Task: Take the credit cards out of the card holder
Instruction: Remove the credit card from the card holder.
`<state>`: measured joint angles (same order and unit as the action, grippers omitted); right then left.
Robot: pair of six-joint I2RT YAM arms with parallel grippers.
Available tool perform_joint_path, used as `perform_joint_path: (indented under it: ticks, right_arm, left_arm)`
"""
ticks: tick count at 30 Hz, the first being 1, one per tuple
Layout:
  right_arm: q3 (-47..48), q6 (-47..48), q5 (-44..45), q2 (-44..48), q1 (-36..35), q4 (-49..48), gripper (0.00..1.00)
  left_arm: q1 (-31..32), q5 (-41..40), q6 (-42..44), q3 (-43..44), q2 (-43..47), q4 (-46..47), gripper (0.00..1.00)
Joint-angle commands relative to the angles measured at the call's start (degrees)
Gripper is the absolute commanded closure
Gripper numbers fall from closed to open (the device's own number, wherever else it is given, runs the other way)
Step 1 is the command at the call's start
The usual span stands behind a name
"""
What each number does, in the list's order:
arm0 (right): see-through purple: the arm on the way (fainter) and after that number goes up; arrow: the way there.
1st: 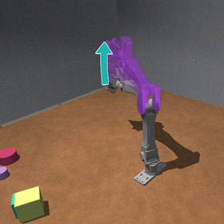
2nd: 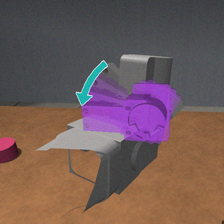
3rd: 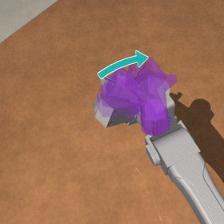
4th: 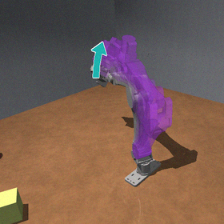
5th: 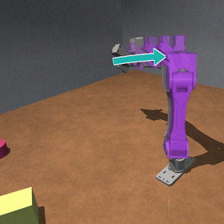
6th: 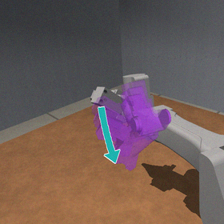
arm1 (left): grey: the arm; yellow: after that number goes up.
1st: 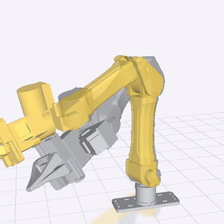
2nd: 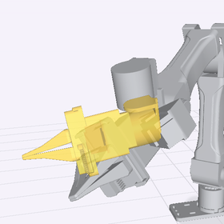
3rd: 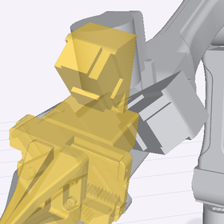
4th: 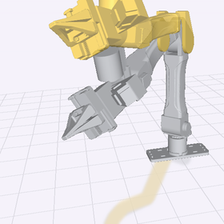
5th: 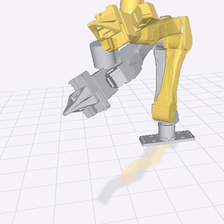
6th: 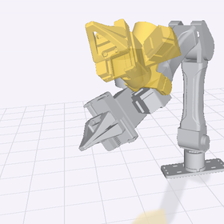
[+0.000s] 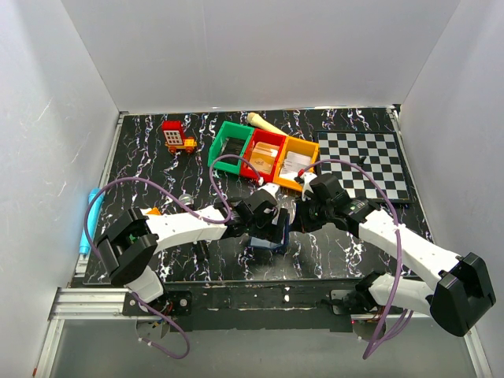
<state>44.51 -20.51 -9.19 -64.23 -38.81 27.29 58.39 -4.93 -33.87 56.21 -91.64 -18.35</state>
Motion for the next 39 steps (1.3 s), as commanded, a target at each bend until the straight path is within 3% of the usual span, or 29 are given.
perform_joint_path:
  ticks: [1, 18, 39]
  right_arm:
    - [2.07, 1.09, -0.57, -0.20, -0.30, -0.13, 0.99]
    - [1.72, 1.26, -0.57, -0.20, -0.22, 0.13, 0.99]
    - [0.49, 2.67, 0.23, -0.29, -0.22, 0.49, 0.99]
  left_arm:
    - [0.14, -4.12, -0.67, 0.75, 1.55, -1.25, 0.19]
    - [-0.03, -9.83, -3.31, -0.04, 3.65, -4.33, 0.16]
    - [-3.71, -11.34, -4.54, -0.92, 5.76, -5.30, 0.09]
